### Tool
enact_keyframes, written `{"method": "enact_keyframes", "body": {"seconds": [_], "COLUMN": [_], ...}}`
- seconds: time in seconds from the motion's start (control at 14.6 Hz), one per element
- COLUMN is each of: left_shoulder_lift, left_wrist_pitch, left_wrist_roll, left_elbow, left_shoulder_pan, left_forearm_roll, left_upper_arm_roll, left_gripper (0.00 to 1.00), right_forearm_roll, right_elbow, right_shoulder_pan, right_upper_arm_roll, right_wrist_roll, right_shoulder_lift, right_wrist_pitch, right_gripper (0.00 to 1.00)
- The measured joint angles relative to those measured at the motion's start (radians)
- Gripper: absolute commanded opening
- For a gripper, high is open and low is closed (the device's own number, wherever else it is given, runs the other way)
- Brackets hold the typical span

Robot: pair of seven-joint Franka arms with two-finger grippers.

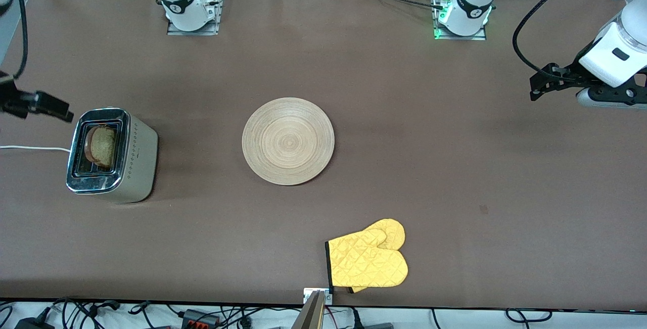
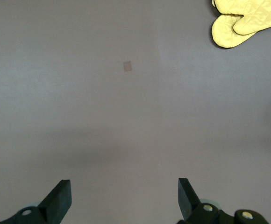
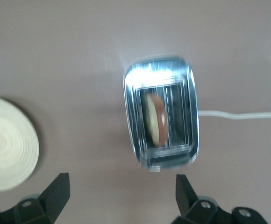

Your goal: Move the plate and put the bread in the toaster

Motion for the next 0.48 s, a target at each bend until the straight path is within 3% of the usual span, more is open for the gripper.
{"method": "enact_keyframes", "body": {"seconds": [0.21,0.48], "left_shoulder_lift": [0.000,0.000], "left_wrist_pitch": [0.000,0.000], "left_wrist_roll": [0.000,0.000], "left_elbow": [0.000,0.000], "left_shoulder_pan": [0.000,0.000], "left_forearm_roll": [0.000,0.000], "left_upper_arm_roll": [0.000,0.000], "left_gripper": [1.00,1.00], "right_forearm_roll": [0.014,0.021], "right_elbow": [-0.140,-0.182], "right_shoulder_pan": [-0.050,-0.077], "right_upper_arm_roll": [0.025,0.057], "right_wrist_roll": [0.009,0.004], "right_shoulder_lift": [-0.118,-0.149], "right_wrist_pitch": [-0.005,0.016], "right_gripper": [1.00,1.00]}}
